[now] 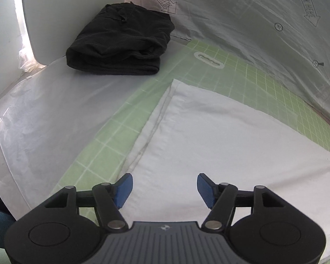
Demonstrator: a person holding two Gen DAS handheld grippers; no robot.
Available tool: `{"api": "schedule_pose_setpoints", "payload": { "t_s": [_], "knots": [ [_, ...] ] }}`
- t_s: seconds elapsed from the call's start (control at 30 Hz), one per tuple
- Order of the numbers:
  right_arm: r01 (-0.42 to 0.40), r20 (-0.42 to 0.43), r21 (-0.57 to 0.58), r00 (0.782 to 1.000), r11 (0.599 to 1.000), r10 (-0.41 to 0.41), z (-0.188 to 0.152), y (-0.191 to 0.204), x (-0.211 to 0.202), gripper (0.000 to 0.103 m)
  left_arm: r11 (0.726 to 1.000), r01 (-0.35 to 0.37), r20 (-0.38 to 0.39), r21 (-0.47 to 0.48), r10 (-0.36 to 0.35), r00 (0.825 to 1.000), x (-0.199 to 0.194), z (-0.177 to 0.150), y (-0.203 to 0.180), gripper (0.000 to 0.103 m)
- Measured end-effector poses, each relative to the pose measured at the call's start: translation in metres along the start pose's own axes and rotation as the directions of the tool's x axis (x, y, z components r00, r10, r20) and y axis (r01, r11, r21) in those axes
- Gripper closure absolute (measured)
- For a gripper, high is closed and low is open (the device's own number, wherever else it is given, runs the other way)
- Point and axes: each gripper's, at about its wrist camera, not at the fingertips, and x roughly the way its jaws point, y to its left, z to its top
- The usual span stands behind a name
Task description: Fold clothes
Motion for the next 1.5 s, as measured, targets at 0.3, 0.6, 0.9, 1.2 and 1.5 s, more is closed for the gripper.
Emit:
{"api": "schedule_pose_setpoints", "payload": {
  "t_s": [0.3,0.6,0.9,1.2,1.5],
  "knots": [
    [0.073,-0.019,-0.058,0.997,0.996,-0.074,0.025,-0.016,0.041,0.028,0.978,0.045,-0.089,0.203,-0.028,0.996,0.026,-0.014,-0.077,0.023],
    [0.093,-0.042,-0.183,0.994,0.979,-0.103,0.024,-0.032,0.074,0.028,0.978,0.011,-0.143,0.208,0.019,0.99,0.044,-0.025,-0.104,0.016],
    [0.037,-0.069,-0.207,0.996,0.978,-0.052,0.006,-0.082,0.066,0.024,0.99,-0.034,-0.159,0.137,0.056,0.986,0.051,-0.024,-0.098,0.005],
    [-0.012,0.028,-0.317,0.999,0.948,0.022,0.027,-0.045,0.013,0.026,0.991,-0.021,-0.178,0.129,0.044,0.983,0.05,-0.023,-0.096,0.005],
    [-0.226,0.035,-0.244,0.97,0.943,0.242,0.054,0.012,0.025,0.045,0.989,-0.004,-0.166,0.149,0.029,0.986,0.048,-0.027,-0.094,0.002]
  ]
}}
